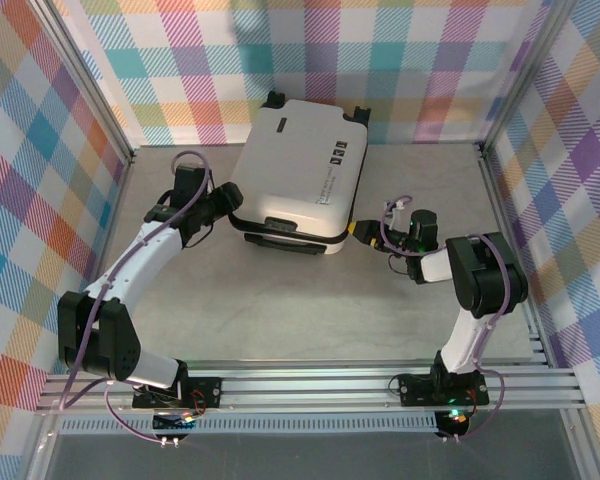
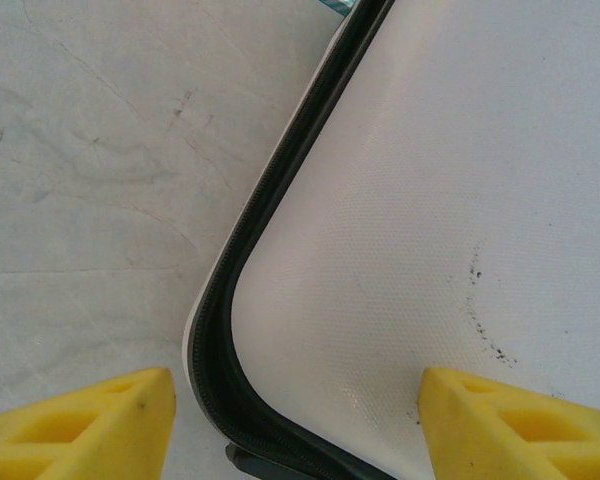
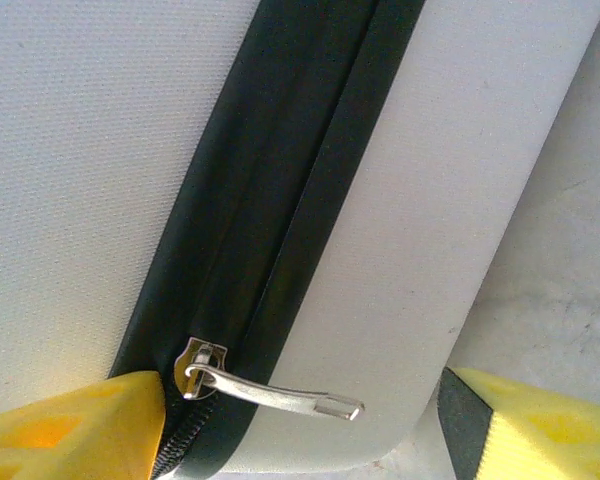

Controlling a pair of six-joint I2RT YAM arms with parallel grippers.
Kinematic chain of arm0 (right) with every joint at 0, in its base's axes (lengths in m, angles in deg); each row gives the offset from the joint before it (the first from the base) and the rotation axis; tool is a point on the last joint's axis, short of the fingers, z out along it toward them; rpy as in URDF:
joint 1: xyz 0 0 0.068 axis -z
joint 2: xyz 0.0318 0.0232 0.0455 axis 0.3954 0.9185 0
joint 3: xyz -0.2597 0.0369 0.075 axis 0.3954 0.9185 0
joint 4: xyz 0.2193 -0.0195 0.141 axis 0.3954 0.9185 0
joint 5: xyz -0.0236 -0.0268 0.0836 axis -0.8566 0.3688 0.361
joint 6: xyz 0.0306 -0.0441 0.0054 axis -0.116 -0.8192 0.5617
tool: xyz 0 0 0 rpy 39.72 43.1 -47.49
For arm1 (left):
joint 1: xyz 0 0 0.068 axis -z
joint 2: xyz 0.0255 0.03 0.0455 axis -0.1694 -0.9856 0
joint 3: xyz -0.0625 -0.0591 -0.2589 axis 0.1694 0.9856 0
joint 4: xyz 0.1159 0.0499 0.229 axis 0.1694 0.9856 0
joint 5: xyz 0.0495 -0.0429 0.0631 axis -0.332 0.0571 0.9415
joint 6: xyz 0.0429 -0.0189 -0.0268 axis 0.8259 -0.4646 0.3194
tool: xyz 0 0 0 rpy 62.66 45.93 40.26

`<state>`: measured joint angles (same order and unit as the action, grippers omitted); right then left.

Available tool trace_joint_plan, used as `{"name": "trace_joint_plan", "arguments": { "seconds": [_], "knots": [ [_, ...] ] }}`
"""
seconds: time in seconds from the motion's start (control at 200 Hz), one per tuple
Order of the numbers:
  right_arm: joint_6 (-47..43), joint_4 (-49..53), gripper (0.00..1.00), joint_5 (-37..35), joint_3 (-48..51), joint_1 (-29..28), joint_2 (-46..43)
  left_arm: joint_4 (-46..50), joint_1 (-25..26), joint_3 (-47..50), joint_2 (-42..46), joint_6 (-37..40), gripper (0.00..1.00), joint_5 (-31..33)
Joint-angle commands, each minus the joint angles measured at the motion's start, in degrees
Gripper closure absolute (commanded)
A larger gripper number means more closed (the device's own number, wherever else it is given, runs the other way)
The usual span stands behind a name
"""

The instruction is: Pack the luggage

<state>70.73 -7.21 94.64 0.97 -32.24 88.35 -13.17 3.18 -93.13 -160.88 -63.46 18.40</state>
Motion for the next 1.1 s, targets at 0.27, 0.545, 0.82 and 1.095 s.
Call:
{"name": "trace_joint_plan", "arguments": {
  "seconds": [0.27, 0.545, 0.82, 1.095],
  "knots": [
    [7.4, -9.1, 0.37, -2.1, 2.9, 0.9, -0.6, 1.6, -0.4, -0.7, 2.7, 1.2, 0.34, 1.2],
    [17.3, -24.8, 0.36, 0.4, 2.1, 2.4, 9.5, 2.3, -0.5, -0.5, 3.3, 1.5, 0.34, 1.5],
    [17.2, -24.8, 0.36, 2.4, 1.3, 2.3, 9.5, 2.1, -0.5, 0.1, 3.6, 1.4, 0.34, 1.8],
    [19.5, -24.8, 0.38, 3.8, -0.8, 2.3, 9.6, 1.5, -0.5, 0.2, 2.9, 1.2, 0.35, 0.9]
  ]
}}
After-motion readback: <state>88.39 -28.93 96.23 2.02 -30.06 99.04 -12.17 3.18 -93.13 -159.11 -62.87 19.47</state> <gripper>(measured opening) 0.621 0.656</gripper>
